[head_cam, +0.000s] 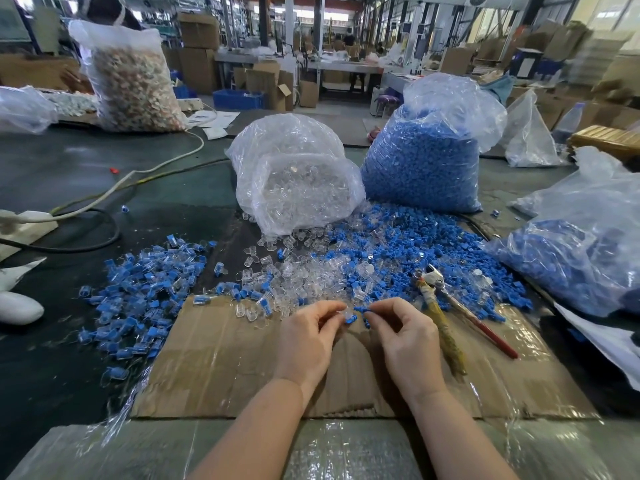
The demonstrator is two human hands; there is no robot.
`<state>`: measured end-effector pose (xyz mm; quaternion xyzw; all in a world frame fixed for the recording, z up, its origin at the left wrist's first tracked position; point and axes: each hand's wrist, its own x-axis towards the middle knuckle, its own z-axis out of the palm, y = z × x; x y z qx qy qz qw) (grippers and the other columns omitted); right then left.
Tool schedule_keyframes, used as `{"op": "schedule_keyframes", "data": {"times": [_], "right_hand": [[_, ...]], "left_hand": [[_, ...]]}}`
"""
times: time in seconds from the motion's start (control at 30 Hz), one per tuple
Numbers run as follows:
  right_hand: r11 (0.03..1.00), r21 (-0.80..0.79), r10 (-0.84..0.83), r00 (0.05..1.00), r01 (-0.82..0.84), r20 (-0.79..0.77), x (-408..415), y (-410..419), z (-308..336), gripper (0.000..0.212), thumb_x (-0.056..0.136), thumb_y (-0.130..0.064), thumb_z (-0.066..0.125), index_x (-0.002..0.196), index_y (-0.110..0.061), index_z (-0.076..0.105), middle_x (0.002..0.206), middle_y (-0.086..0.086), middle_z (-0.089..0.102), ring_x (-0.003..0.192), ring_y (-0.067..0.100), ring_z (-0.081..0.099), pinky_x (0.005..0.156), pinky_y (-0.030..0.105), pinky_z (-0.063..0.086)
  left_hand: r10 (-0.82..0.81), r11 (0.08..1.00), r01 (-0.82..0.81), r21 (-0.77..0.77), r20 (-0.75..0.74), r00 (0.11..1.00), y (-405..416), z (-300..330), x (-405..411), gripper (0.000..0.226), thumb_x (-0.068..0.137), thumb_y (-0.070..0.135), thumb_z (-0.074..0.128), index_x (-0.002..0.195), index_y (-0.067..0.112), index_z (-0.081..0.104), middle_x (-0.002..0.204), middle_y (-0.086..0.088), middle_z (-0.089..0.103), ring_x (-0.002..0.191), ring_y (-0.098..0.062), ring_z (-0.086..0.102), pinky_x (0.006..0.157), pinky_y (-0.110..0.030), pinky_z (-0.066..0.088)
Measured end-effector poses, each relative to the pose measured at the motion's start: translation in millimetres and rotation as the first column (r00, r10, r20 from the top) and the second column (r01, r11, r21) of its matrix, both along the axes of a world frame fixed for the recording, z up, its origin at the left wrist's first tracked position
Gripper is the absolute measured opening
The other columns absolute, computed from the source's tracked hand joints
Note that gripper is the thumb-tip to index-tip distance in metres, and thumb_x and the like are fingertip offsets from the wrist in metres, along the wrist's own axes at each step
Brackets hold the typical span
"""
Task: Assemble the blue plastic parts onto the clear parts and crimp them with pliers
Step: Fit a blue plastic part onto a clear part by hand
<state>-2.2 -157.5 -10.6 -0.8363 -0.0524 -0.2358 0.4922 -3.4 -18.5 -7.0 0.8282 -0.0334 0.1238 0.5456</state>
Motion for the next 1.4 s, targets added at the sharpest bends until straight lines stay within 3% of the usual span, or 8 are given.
{"op": "schedule_keyframes", "data": {"times": [0.1,0.23,0.33,0.8,0.9,1.1,1.2,1.4], "right_hand": [[0.999,-0.036,0.027,0.999,-0.028,-0.027,-0.8,1.8,-1.1,0.027,0.078,-0.011,0.073,0.071,-0.034,0.061,0.065,-0.016,0.064,0.067,-0.001,0.059,0.064,0.009,0.044],[0.988,-0.152,0.025,0.998,-0.035,-0.066,-0.8,4.3,-2.7,0.011,0.08,-0.019,0.072,0.073,-0.023,0.065,0.066,-0.014,0.063,0.067,0.009,0.059,0.067,0.032,0.05],[0.98,-0.195,0.018,0.998,-0.031,-0.068,-2.3,5.0,-1.2,0.009,0.08,-0.021,0.071,0.073,-0.018,0.065,0.068,-0.01,0.064,0.068,0.014,0.059,0.067,0.036,0.05],[0.985,-0.164,0.057,0.998,-0.058,-0.006,-2.7,4.2,0.0,0.01,0.076,-0.023,0.077,0.076,-0.017,0.069,0.069,-0.01,0.066,0.067,0.01,0.061,0.066,0.031,0.051],[0.988,-0.145,0.064,0.998,-0.059,0.029,-2.6,3.2,-1.3,0.015,0.074,-0.022,0.078,0.083,-0.022,0.066,0.071,-0.017,0.061,0.066,0.003,0.057,0.062,0.018,0.046],[0.975,-0.182,0.138,0.988,-0.123,0.072,-1.1,2.8,-0.9,0.031,0.076,-0.009,0.076,0.101,-0.026,0.071,0.077,-0.019,0.055,0.067,0.003,0.053,0.065,0.019,0.047],[0.972,-0.191,0.155,0.985,-0.139,0.074,-1.1,2.4,-1.0,0.026,0.077,-0.009,0.075,0.098,-0.024,0.073,0.08,-0.015,0.057,0.069,0.004,0.055,0.065,0.014,0.045],[0.969,-0.203,0.158,0.985,-0.142,0.068,-2.1,3.3,0.9,0.023,0.077,-0.009,0.074,0.097,-0.022,0.073,0.081,-0.014,0.059,0.071,0.005,0.056,0.066,0.021,0.05]], "left_hand": [[0.021,0.996,-0.024,-0.085,-0.041,0.999,0.9,1.2,0.9,0.019,0.085,0.008,0.065,0.099,0.021,0.067,0.083,0.006,0.068,0.075,0.001,0.064,0.073,-0.012,0.051],[0.003,0.987,-0.014,-0.157,-0.069,0.998,1.7,3.7,0.5,0.021,0.083,0.007,0.067,0.081,0.028,0.062,0.077,0.005,0.067,0.072,-0.003,0.064,0.068,-0.015,0.052],[-0.028,0.987,0.015,-0.158,-0.076,0.997,0.9,5.2,0.1,0.02,0.082,0.004,0.067,0.079,0.024,0.064,0.075,0.003,0.067,0.07,-0.005,0.064,0.067,-0.017,0.054],[-0.113,0.967,0.08,-0.241,-0.124,0.986,1.1,6.0,-0.5,0.022,0.086,0.001,0.062,0.079,0.022,0.064,0.076,-0.002,0.067,0.064,-0.003,0.063,0.062,-0.016,0.052],[-0.119,0.946,0.07,-0.318,-0.137,0.983,1.0,5.5,0.1,0.02,0.086,0.0,0.06,0.082,0.019,0.063,0.073,-0.003,0.066,0.061,-0.003,0.063,0.059,-0.016,0.051],[-0.15,0.935,0.095,-0.341,-0.138,0.979,0.6,4.5,-0.1,0.017,0.087,0.002,0.06,0.088,0.018,0.065,0.077,-0.004,0.068,0.066,-0.009,0.064,0.061,-0.021,0.052],[-0.156,0.939,0.106,-0.328,-0.131,0.979,1.2,4.3,-0.3,0.014,0.087,0.002,0.06,0.091,0.013,0.067,0.08,-0.005,0.07,0.07,-0.009,0.066,0.062,-0.02,0.052],[-0.118,0.966,0.088,-0.245,-0.109,0.987,0.9,3.7,0.1,0.014,0.085,0.005,0.064,0.084,0.019,0.066,0.077,-0.004,0.07,0.071,-0.013,0.066,0.066,-0.023,0.055]]}}
